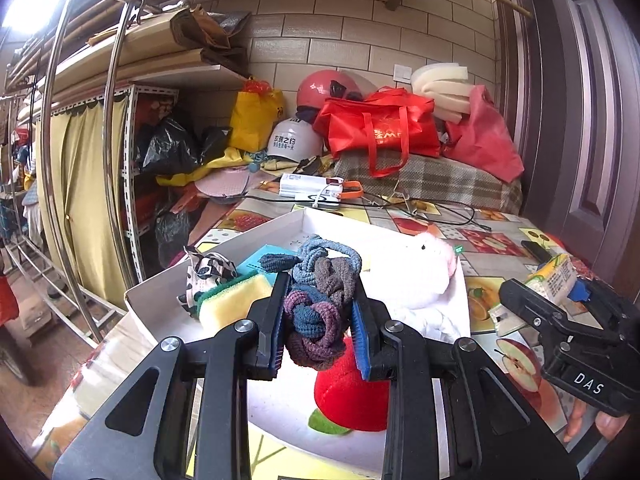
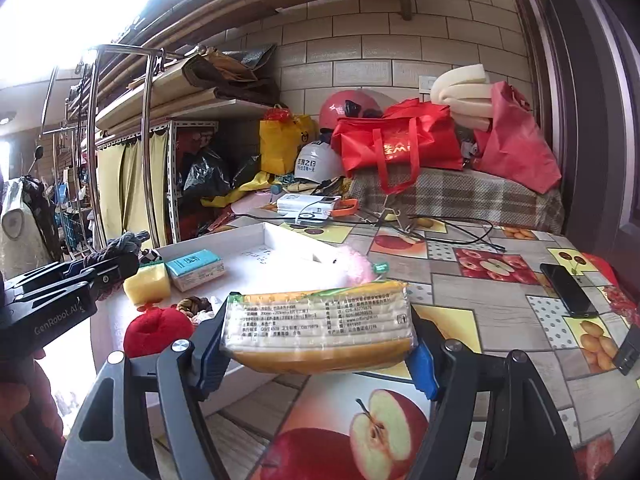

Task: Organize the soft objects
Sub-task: 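Open the left tool to drop the rope knot while the right tool releases the tissue pack into the box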

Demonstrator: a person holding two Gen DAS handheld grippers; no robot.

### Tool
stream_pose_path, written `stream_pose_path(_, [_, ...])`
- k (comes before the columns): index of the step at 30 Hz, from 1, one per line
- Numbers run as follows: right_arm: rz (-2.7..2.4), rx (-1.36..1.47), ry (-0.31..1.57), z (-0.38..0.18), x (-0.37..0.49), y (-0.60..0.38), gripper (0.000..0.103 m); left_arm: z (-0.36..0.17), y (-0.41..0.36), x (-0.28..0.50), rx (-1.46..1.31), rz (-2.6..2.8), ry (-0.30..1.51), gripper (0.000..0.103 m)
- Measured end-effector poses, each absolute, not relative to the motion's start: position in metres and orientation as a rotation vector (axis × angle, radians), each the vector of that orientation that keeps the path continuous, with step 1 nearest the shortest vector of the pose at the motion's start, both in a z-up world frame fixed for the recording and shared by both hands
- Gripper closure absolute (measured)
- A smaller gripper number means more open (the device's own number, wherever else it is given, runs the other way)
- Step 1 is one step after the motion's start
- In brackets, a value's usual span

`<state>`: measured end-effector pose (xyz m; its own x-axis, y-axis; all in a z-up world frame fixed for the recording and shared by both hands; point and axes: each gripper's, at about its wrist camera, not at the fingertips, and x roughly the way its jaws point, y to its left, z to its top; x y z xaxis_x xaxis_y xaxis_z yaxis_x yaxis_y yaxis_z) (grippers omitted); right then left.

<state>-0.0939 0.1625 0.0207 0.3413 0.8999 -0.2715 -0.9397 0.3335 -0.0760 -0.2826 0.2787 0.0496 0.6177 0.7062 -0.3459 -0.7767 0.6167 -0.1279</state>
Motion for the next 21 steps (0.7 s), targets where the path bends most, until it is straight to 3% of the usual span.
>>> stream_pose_path(8, [1.242,-0.273,0.196,0.022,-0.101,0.212,0.029,0.047,0.313,-0.277,-0.339,0.875,0.301,0.076])
stream_pose_path(11, [1.25,-0.287,0.225,0.021,-0.097,0.23,0.029,0.045,0.32,-0.276,-0.362,0.886,0.315,0.071])
stream_pose_path(12, [1.253,-0.302,0.246,0.02,-0.096,0.237,0.023,0.045,0.321,-0.277,-0.369,0.893,0.316,0.066])
stream_pose_path(13, [1.243,-0.313,0.262,0.019,-0.094,0.242,0.019,0.044,0.321,-0.278,-0.373,0.897,0.317,0.046])
stream_pose_path(14, [1.234,-0.317,0.272,0.019,-0.093,0.245,0.016,0.044,0.321,-0.278,-0.375,0.9,0.313,0.015])
stream_pose_path(15, [1.229,-0.318,0.278,0.018,-0.092,0.247,0.011,0.045,0.32,-0.279,-0.372,0.905,0.306,0.004])
stream_pose_path(19, [1.218,-0.295,0.268,0.019,-0.092,0.241,0.0,0.046,0.314,-0.284,-0.354,0.91,0.278,0.0])
stream_pose_path(21, [1.226,-0.253,0.254,0.022,-0.09,0.233,0.0,0.047,0.313,-0.287,-0.345,0.925,0.261,0.0])
